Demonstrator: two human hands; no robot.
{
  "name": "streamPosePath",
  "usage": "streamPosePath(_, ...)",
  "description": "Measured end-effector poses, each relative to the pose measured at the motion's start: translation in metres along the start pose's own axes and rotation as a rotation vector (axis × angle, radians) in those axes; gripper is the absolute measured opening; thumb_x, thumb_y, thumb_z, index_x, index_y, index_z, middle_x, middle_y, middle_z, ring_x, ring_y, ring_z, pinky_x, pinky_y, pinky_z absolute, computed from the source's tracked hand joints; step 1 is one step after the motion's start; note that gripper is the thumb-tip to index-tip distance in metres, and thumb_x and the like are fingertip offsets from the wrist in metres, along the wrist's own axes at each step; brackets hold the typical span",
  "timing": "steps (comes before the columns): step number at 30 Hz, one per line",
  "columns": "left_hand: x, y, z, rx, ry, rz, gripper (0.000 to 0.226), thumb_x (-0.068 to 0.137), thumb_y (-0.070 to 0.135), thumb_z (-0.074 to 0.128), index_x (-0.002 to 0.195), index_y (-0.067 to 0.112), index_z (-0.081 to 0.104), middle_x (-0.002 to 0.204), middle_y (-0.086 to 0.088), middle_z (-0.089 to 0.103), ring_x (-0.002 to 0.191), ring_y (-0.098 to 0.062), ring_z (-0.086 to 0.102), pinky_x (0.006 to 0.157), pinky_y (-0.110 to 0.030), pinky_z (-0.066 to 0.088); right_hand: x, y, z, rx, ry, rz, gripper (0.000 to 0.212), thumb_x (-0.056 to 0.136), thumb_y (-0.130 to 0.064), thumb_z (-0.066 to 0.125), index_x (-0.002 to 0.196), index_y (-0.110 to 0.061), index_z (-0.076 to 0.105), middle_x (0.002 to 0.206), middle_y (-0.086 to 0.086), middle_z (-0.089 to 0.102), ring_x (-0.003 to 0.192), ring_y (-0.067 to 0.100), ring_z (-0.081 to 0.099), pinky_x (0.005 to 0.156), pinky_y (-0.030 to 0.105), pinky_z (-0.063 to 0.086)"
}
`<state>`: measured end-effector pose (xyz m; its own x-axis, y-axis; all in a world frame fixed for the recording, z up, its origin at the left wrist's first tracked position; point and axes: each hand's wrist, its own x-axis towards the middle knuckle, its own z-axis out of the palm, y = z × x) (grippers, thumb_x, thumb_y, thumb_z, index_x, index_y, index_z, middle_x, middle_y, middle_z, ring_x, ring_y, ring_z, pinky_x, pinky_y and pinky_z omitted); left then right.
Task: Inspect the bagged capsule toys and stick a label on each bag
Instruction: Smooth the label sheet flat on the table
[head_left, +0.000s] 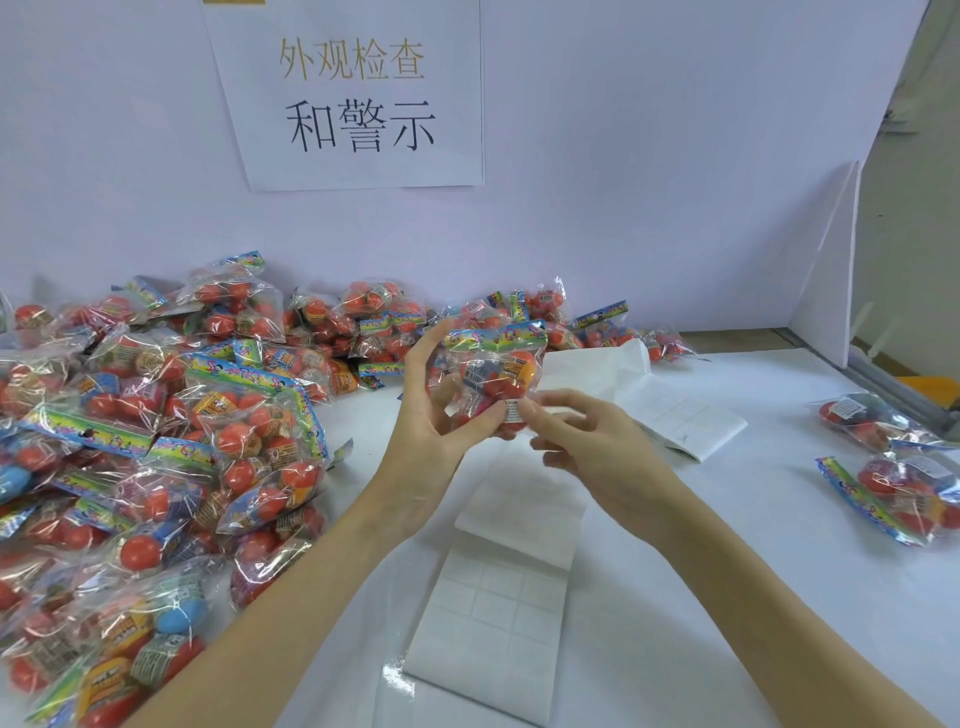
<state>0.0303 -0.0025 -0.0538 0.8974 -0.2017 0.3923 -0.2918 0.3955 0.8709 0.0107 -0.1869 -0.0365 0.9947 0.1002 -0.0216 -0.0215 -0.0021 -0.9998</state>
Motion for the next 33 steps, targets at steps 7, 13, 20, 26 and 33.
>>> streamPosePath(7,0.003,-0.001,-0.002,-0.137,0.069,-0.135,0.082,0.081,-0.003,0.077,0.149,0.03,0.045,0.132,-0.015,0.066,0.103,-0.032,0.071,0.081,-0.035,0.06,0.001,0.0,-0.002,0.496,-0.22,0.17,0.016,0.081,-0.02,0.082,0.092,-0.014,0.073,0.098,0.007,0.072,0.083,0.015,0.064,0.083,0.021,0.057)
streamPosePath(13,0.002,0.001,0.002,-0.045,0.114,-0.134,0.067,0.079,0.001,0.078,0.139,0.01,0.051,0.127,-0.023,0.066,0.096,-0.03,0.073,0.076,-0.034,0.06,0.001,-0.002,-0.001,0.482,-0.208,0.218,0.02,0.077,-0.012,0.079,0.096,-0.008,0.082,0.094,0.008,0.072,0.08,0.015,0.064,0.077,0.024,0.057)
streamPosePath(20,0.0,0.002,0.002,0.066,0.12,-0.149,0.046,0.088,-0.001,0.078,0.128,0.004,0.056,0.121,-0.022,0.068,0.097,-0.035,0.074,0.08,-0.04,0.062,0.0,0.001,0.003,0.28,-0.145,0.125,0.035,0.089,-0.027,0.077,0.118,-0.008,0.074,0.101,0.006,0.072,0.087,0.016,0.064,0.081,0.025,0.055)
streamPosePath(26,0.0,0.002,0.003,0.082,0.092,-0.19,0.045,0.086,-0.011,0.075,0.124,-0.007,0.051,0.125,-0.033,0.059,0.095,-0.033,0.071,0.079,-0.037,0.062,0.002,0.0,0.001,0.501,-0.156,0.252,0.012,0.083,-0.003,0.076,0.091,-0.012,0.077,0.091,0.008,0.069,0.076,0.016,0.061,0.071,0.022,0.056)
streamPosePath(33,0.002,0.011,-0.002,0.111,0.109,-0.278,0.047,0.078,0.025,0.087,0.12,0.014,0.069,0.119,-0.012,0.074,0.098,-0.028,0.075,0.079,-0.04,0.064,0.003,0.002,-0.001,0.586,-0.164,0.329,0.02,0.092,0.001,0.065,0.098,-0.007,0.084,0.088,0.011,0.069,0.076,0.017,0.062,0.069,0.023,0.057)
